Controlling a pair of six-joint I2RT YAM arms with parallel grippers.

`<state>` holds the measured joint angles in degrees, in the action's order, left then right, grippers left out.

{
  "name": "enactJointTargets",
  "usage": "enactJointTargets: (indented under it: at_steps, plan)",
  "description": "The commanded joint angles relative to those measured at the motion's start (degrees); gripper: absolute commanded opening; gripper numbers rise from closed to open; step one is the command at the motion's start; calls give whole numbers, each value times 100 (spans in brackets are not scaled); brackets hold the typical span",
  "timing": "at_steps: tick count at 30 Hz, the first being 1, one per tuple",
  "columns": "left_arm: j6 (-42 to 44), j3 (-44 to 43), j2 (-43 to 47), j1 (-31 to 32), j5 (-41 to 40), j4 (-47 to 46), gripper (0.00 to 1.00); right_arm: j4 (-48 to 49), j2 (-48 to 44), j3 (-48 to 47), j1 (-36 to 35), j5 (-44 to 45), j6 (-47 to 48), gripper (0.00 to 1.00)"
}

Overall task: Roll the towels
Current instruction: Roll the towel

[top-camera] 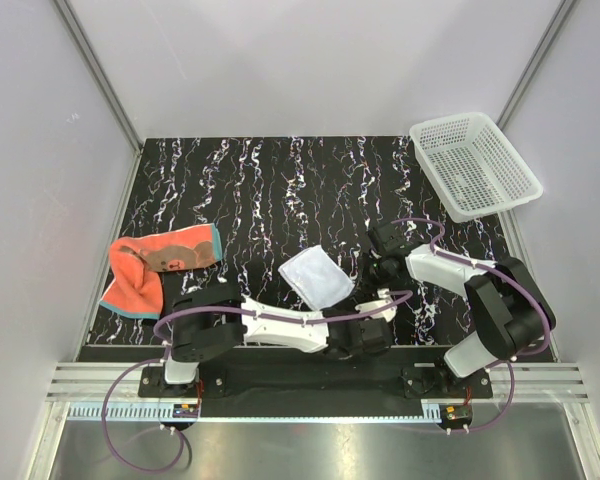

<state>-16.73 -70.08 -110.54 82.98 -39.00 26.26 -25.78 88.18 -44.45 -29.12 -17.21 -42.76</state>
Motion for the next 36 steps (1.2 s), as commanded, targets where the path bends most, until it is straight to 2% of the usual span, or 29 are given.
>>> enactJointTargets:
  at_steps: [1, 13, 20, 31, 36]
  plan:
    - [-173, 100, -11, -203, -20, -86, 52, -59, 85, -143, -49, -63, 93, 4]
    - [-278, 320, 6, -370, 297, -156, 50, -156, 164, -266, -50, -80, 181, 3]
    - [-243, -22, 428, -28, -589, 142, 51, -129, 305, -336, -49, -133, 216, 3]
    - [-286, -400, 209, 359, -1126, 582, 50, -182, 323, -398, -58, -133, 260, 3]
    - [-340, -261, 138, 359, -978, 451, 49, -217, 331, -407, -50, -125, 268, 3]
